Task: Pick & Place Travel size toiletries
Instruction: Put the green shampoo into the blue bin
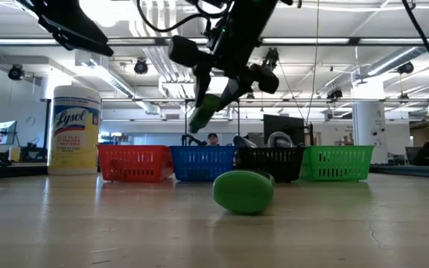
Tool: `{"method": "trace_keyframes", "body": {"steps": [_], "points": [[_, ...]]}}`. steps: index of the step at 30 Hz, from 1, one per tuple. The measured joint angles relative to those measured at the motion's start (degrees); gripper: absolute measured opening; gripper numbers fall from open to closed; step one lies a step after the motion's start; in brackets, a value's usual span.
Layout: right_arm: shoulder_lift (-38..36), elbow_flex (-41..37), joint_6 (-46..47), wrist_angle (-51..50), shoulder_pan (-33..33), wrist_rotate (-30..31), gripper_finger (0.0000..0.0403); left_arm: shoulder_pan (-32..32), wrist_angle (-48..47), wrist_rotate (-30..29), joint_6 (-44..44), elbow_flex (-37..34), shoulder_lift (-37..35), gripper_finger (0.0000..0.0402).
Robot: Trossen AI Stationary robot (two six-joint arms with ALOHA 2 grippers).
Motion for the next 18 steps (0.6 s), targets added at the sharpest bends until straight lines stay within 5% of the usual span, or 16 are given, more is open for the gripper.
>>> {"method": "trace_keyframes", "body": {"steps": [9,13,18], "points": [[-7.5,-3.2,-3.1,0.0,-0.9,-7.2,0.0162,5.3,8.1,7.1,7.0,-4.0,1.5,0.0264],[-6.9,-6.0,-3.0,2.3,-5.4,-15.7,0.0179,8.0,8.7,7.4,4.7,-4.0,1.9,0.0264],[-4.2,-6.5,-2.5,4.2,-9.1,-16.3,0.0193,9.4,9.9,7.9,4.0,-3.2,1.9,0.0264]]}}
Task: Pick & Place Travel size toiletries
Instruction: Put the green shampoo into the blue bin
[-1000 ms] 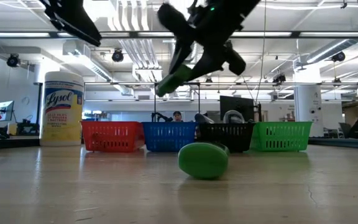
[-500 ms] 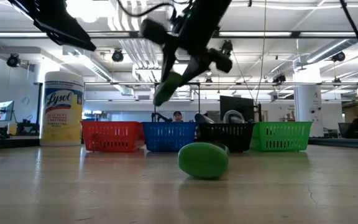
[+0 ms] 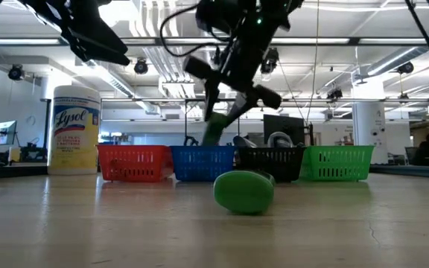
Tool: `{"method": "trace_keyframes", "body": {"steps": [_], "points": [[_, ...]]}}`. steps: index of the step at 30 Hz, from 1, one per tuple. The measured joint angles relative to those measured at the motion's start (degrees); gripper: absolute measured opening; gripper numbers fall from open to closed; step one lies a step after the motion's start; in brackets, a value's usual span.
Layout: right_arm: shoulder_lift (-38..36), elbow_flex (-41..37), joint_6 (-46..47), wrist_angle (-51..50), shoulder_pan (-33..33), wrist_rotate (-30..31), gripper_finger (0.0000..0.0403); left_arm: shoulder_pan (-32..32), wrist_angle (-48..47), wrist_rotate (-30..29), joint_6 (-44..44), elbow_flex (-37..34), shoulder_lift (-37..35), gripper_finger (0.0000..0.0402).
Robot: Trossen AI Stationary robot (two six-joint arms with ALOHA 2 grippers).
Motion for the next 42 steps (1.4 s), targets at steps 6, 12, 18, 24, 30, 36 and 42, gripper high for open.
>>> {"method": "trace_keyframes", "body": {"steps": [6,12,18,24,30,36,42], "points": [[1.3,0.1,-1.8,0.1,-0.9,-0.2,0.0204,0.2,-0.1,1.8,-0.3,0.1,0.4,0.0264],[1.3,0.2,-4.0,0.4,-0.7,-0.4,0.0240,0.2,-0.3,1.9,-0.4,0.1,1.2,0.0264],[0.1,0.1,-5.5,-2.2,-0.3,3.3,0.0279,0.2,0.3,6.8,-0.3,0.1,3.1,0.0264],[-4.3,0.0,-6.3,-13.5,2.9,1.3,0.0301,0.2,6.3,14.1,-0.8,-0.8,10.1,0.0264],[-9.4,-6.2,-2.3,-25.5,8.9,1.1,0.0291,-1.7,8.8,14.8,-11.8,4.5,22.5,0.0264],[-20.0,-20.7,1.9,-25.6,14.2,-0.6,0.0278,-7.6,7.9,14.3,-28.5,15.4,37.4,0.0264],[-32.4,-30.5,7.2,-25.1,19.5,-0.4,0.0274,-13.9,-2.9,11.4,-41.8,30.5,52.1,0.0264]]}}
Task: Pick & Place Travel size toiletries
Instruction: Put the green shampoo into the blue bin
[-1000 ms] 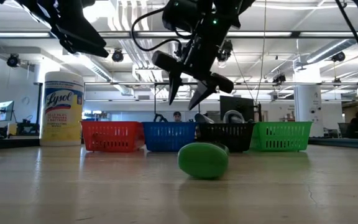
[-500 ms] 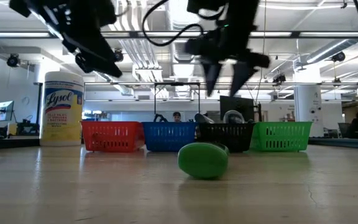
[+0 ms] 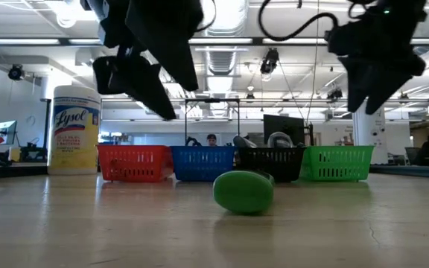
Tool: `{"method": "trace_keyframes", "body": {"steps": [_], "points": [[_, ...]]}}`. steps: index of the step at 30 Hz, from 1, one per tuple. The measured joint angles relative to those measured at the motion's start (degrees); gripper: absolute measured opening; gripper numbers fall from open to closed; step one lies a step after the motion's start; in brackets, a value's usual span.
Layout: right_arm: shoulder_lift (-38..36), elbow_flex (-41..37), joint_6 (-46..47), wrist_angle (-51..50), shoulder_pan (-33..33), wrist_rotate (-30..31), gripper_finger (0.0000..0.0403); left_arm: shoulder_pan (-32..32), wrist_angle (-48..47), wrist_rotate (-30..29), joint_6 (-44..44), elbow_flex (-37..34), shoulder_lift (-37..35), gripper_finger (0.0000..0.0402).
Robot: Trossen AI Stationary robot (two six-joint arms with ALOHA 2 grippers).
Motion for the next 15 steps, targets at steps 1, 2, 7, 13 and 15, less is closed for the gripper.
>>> {"method": "trace_keyframes", "body": {"steps": [1,2,7,13,15], "points": [[-1.5,-1.2,0.4,0.1,0.5,0.1,0.0276,-0.5,-2.7,-0.1,-1.8,2.7,2.5,0.0264],[-2.8,-2.4,0.9,0.2,1.0,0.2,0.0279,-0.9,-5.5,-0.1,-3.9,5.7,4.9,0.0264],[-6.1,-6.2,1.3,2.9,2.4,0.3,0.0297,-0.9,-15.7,1.2,-11.4,19.0,15.5,0.0264],[-6.3,-7.7,1.5,4.1,3.6,0.4,0.0316,-1.0,-18.2,2.5,-16.9,29.0,23.4,0.0264],[-6.3,-7.9,1.5,4.2,3.8,0.6,0.0321,-1.0,-19.2,2.6,-19.6,30.5,25.1,0.0264]]}}
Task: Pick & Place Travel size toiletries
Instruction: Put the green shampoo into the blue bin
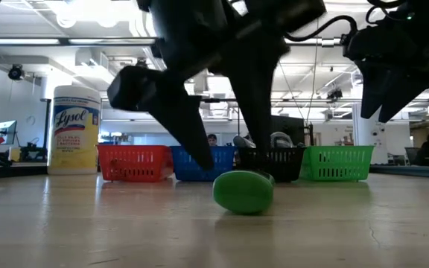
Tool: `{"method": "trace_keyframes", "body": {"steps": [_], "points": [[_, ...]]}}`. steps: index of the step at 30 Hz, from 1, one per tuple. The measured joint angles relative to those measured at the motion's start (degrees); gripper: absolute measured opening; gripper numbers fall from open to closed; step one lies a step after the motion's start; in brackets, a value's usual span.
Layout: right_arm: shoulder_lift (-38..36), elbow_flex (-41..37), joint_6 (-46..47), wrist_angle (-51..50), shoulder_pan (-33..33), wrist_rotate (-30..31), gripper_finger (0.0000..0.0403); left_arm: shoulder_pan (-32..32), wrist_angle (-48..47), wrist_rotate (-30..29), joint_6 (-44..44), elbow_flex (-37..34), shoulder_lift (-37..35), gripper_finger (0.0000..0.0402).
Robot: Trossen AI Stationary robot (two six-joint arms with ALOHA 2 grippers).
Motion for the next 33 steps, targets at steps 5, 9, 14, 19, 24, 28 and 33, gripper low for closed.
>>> {"method": "trace_keyframes", "body": {"steps": [5,9,14,19,24,28,33], "points": [[0.0,-0.1,-1.3,0.1,0.0,1.7,0.0330,0.1,0.3,0.9,-4.4,0.9,2.3,0.0264],[0.0,-0.2,-1.6,0.3,0.0,2.8,0.0334,0.0,0.2,1.5,-5.6,0.4,3.0,0.0264],[0.0,-0.2,-2.2,0.4,0.0,2.9,0.0327,0.0,0.2,1.9,-5.5,0.4,4.2,0.0264],[0.0,-0.2,-3.2,0.8,0.0,2.9,0.0311,-0.1,0.2,1.9,0.7,0.5,4.9,0.0264],[0.0,-0.2,-3.6,1.6,0.0,2.9,0.0298,-0.3,0.2,0.9,8.6,0.5,5.0,0.0264],[0.0,-0.2,-6.0,3.5,0.1,2.6,0.0291,-1.2,0.1,-2.4,19.4,0.4,5.1,0.0260],[0.0,-0.2,-9.4,7.2,0.5,-0.2,0.0285,-1.7,0.0,-4.5,29.0,0.3,5.2,0.0225]]}}
